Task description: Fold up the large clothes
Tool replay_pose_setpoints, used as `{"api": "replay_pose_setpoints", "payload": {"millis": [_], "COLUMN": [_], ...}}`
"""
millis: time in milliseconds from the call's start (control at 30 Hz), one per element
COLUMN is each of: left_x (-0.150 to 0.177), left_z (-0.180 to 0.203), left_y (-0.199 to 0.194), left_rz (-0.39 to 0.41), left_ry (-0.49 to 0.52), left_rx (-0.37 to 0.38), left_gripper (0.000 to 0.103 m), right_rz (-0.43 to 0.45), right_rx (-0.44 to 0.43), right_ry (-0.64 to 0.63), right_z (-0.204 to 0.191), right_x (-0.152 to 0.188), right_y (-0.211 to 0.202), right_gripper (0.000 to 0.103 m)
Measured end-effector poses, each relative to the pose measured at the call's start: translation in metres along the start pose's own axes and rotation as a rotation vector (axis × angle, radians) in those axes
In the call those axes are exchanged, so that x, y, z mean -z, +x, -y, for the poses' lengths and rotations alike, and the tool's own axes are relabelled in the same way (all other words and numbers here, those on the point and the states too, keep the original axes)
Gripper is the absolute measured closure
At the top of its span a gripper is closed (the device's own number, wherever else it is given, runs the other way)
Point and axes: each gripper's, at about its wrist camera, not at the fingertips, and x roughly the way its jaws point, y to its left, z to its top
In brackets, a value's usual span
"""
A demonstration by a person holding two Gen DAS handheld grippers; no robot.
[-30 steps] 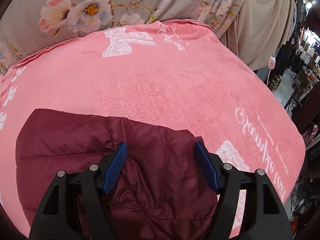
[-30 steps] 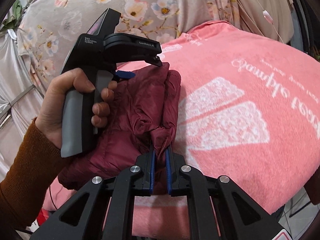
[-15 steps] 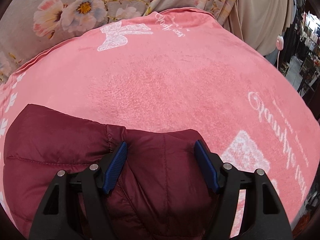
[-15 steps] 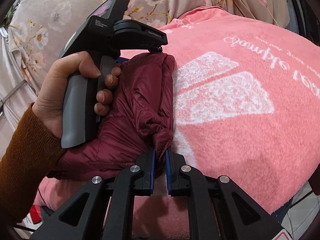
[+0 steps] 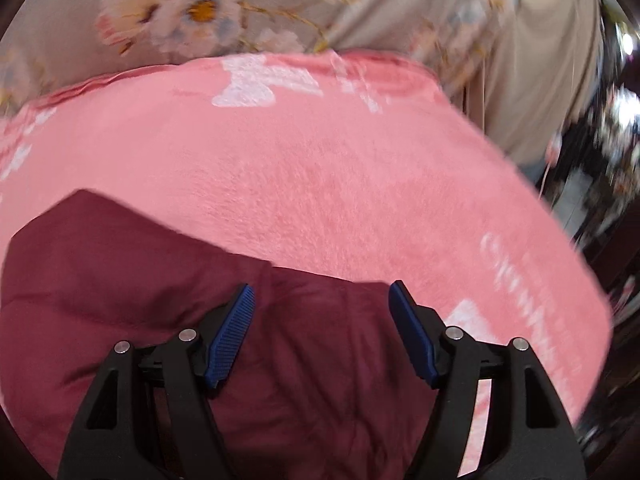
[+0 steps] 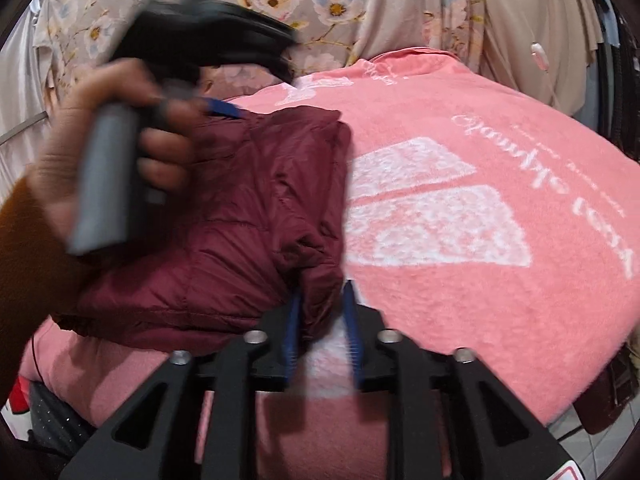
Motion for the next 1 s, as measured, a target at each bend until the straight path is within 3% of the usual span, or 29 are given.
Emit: {"api": "replay_pose_setpoints", "payload": {"millis": [33, 100, 200, 333, 433, 600, 1000], "left_x": [-0.002, -0.005, 0.002, 0.024, 0.047, 0.079, 0.094], "left_z": [-0.013, -0.038, -0.088, -0.131, -0.151, -0.168, -0.152], "left_y": [-0.022, -0.061, -0.116, -0.139, -0.140, -0.126, -0.095], "left_rz": [0.029, 0.083, 0.152, 0.107, 0.053, -0.057, -0.119], "left_ry": [-0.054, -0.119, -0.215, -0.287, -0.323, -0.418, -0.403], "left_rx": [0.026, 0.041, -0.031, -0.125, -0.131, -0.046, -0.010], "left_gripper": [0.030, 0.013, 0.008, 0.008, 0.007, 0.007, 0.005], "right_rz": [0.007, 0.022, 0.050, 0.064, 0.048, -0.004, -0.118], "right_rx": [-0.001, -0.012, -0.042, -0.093, -0.121, -0.136, -0.200], "right_ry": [0.012, 0.048, 0.090, 0.119, 0.140, 0.200, 0.333], "right_z": [0.003, 0.010, 0.014, 0.008, 0.000, -0.005, 0.003], "right_x": [-0.001, -0.007, -0.024, -0.048, -0.060, -0.060, -0.037], "right_y": [-0.006, -0.017, -0.026, -0.022, -0.014, 0.006, 0.046], "right_gripper": [0.060, 0.056, 0.046, 0.036, 0.032, 0.031, 0.028]}}
